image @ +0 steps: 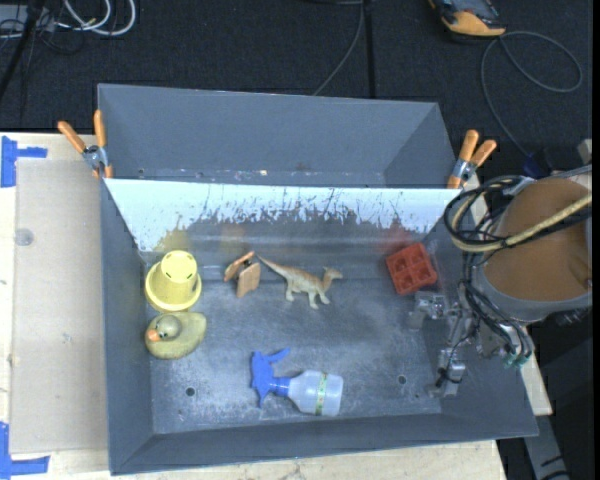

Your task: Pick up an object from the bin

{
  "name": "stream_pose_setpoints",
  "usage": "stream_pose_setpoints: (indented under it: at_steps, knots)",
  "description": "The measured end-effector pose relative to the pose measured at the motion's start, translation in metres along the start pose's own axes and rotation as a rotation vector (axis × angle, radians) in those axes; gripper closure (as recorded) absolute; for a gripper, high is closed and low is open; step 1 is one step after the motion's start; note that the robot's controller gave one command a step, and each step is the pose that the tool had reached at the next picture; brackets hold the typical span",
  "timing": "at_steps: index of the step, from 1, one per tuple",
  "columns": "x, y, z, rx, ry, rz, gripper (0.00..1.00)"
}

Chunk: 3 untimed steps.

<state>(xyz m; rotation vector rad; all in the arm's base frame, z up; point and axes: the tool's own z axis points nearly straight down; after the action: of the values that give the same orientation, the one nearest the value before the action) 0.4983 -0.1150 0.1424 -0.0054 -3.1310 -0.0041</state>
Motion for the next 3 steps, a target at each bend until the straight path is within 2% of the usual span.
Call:
stream_pose_setpoints:
  at_steps: [1, 2, 3]
  knots:
    - [-0.002, 0.000, -0.004, 0.002, -0.008, -0.003, 0.00]
    - [0.000, 0.031, 0.036, 0.002, -0.009, -0.009, 0.00]
    - [-0.002, 0.061, 0.066, 0.000, -0.001, -0.037, 0.00]
